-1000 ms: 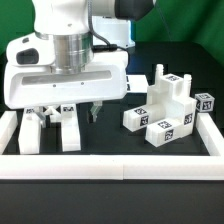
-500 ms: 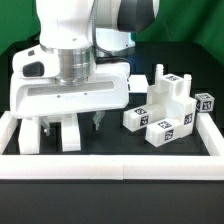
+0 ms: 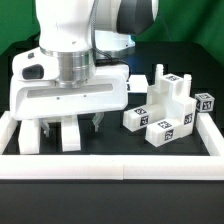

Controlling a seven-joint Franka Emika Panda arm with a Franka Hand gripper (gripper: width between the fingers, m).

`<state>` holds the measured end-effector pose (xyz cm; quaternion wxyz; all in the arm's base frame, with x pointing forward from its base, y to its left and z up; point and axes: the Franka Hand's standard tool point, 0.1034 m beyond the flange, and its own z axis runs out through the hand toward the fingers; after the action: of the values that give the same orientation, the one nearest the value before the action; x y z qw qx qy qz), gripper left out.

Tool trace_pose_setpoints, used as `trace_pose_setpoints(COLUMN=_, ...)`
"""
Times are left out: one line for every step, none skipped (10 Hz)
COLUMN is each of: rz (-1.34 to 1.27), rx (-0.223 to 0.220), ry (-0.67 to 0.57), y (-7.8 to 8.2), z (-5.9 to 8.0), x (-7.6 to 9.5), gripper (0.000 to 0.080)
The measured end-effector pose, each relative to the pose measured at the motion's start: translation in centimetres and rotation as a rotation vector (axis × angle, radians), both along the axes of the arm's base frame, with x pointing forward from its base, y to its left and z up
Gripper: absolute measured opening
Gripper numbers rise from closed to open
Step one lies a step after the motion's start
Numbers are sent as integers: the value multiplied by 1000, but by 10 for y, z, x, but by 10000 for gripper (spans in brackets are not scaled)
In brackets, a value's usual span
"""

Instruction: Assemble chair

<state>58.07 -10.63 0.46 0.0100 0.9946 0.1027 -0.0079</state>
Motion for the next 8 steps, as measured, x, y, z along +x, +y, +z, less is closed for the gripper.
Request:
trace_pose_setpoints(rz=0, rx=0, ry=0, y=0, z=0, x=0, gripper=649)
trace_pose_setpoints(rz=1, rx=0, ry=0, y=0, z=0, x=0, gripper=649)
trace_pose_setpoints(rz=1, rx=0, ry=0, y=0, z=0, x=0, gripper=649)
trace_pose_setpoints(rz=0, rx=0, ry=0, y=0, z=0, x=0, gripper=649)
trace_pose_setpoints(rz=1, rx=0, ry=0, y=0, z=0, x=0, gripper=524)
trace_pose_setpoints(rz=1, rx=0, ry=-1, y=0, z=0, x=0, gripper=524)
trace_pose_setpoints(rz=1, rx=0, ry=-1, y=0, z=0, x=0, gripper=386)
trace_pose_setpoints(rz=2, rx=-1, ry=-2, y=1, z=0, x=1, gripper=286)
